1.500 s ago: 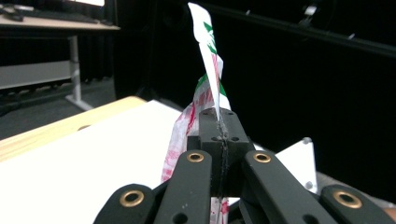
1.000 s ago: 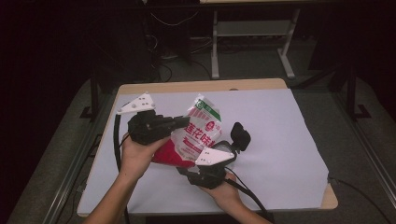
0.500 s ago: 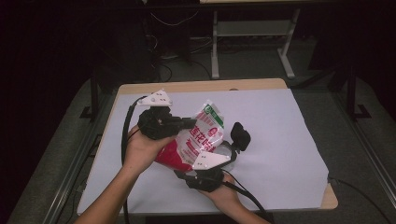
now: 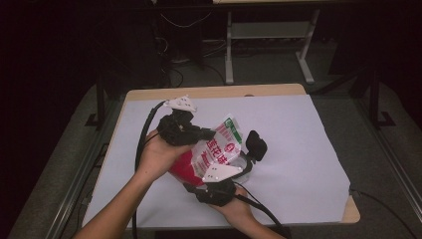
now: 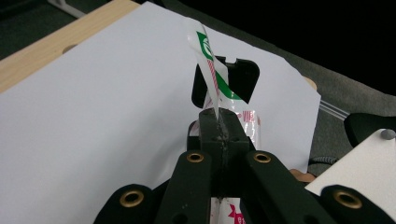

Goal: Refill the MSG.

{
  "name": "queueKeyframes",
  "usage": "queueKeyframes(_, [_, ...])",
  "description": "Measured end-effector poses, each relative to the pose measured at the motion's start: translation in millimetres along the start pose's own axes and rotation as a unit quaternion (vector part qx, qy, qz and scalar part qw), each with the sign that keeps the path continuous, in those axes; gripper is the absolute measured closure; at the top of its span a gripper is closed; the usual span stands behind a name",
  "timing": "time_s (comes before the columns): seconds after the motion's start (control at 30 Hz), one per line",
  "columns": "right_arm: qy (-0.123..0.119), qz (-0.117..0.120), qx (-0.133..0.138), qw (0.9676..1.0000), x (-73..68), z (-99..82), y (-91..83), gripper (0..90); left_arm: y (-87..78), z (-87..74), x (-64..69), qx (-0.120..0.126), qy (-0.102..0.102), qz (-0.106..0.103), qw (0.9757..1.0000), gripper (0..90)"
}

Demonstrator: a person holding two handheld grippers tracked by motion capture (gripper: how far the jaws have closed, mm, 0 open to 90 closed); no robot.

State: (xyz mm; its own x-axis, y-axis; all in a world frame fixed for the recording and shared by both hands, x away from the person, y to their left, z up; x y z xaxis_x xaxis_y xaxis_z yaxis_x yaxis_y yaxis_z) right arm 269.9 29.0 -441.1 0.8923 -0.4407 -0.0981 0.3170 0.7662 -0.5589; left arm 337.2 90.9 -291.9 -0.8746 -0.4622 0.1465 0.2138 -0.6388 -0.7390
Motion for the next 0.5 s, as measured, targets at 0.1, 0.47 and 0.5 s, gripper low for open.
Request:
queueKeyframes(0.1, [-0.004,0.0,-0.003,1.0,-0.3,-0.9,0.9,67.4,4.3,1.4,0.3,-0.012,-0.002,-0.006,0.9999,90.0])
queueKeyframes(0.47, [0.004,0.008,0.006,0.9999,0.3,0.9,-0.2,67.6,12.8,13.2,3.1,-0.052,0.016,0.003,0.9985,90.0])
queueKeyframes(0.5, [0.007,0.008,0.01,0.9999,0.6,1.0,-0.5,67.6,13.8,14.8,3.9,-0.055,0.015,0.003,0.9984,90.0])
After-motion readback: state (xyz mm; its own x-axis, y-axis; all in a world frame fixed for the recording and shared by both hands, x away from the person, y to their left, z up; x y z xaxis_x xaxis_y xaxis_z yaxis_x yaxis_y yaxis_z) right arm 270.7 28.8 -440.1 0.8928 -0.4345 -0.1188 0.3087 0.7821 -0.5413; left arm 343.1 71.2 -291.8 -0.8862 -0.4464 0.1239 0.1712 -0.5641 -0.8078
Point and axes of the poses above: each handheld gripper's, and its own axes: y roughly forward along the jaws, z roughly out of its top, x roughly to its right, the point moved 5 cm from there along y, roughly forward along the jaws, and after that the axes turned 10 degrees about -x, right-handed, at the moved point
